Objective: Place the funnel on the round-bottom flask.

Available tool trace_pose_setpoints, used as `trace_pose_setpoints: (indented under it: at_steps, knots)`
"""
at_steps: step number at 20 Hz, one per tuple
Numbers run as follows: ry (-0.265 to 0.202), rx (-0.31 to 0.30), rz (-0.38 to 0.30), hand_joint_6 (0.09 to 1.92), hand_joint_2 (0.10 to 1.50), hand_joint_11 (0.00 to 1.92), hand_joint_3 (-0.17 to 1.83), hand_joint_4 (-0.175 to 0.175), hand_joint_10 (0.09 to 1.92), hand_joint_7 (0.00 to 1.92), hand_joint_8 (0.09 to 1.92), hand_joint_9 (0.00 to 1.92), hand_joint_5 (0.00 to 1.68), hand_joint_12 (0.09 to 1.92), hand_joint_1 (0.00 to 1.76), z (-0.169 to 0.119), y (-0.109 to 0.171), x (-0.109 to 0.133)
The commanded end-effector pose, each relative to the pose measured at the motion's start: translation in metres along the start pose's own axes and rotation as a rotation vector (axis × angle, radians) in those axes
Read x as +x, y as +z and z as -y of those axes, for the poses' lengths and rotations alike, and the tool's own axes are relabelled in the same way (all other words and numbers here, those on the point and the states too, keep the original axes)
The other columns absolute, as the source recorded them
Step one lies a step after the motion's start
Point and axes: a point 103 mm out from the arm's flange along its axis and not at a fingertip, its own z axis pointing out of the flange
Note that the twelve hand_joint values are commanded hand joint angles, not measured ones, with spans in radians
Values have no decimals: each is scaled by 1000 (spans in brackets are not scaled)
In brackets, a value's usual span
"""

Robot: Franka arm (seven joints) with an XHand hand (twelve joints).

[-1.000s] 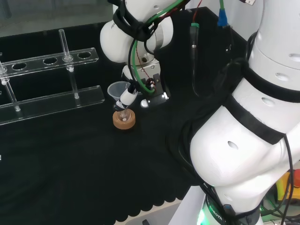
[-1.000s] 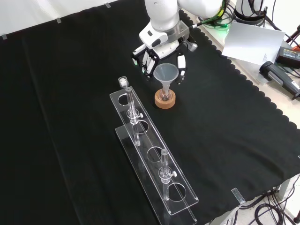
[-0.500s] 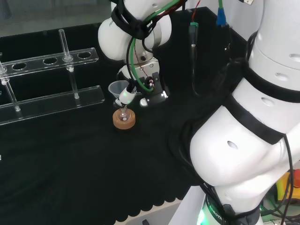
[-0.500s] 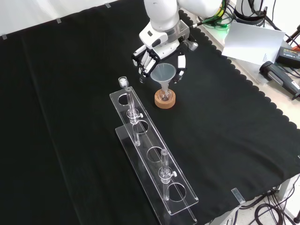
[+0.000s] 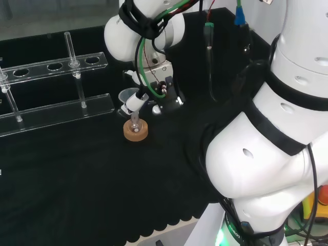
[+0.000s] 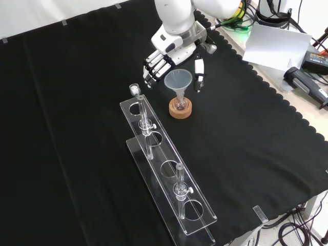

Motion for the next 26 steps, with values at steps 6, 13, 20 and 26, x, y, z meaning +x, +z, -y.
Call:
trace_pose_setpoints:
  at_steps: [6,13,20,26]
  knots:
    - [-58,56,-32,87,573,0,18,73,87,0,87,0,0,338,276,22,-55,-10]
    - [-52,6,-41,87,562,0,10,71,87,0,87,0,0,324,236,33,-86,-27]
    - [-11,4,-54,87,578,0,16,60,87,0,87,0,0,319,235,22,-105,-32]
    - [-5,17,-12,87,587,0,19,55,87,0,87,0,0,316,241,3,-121,-30]
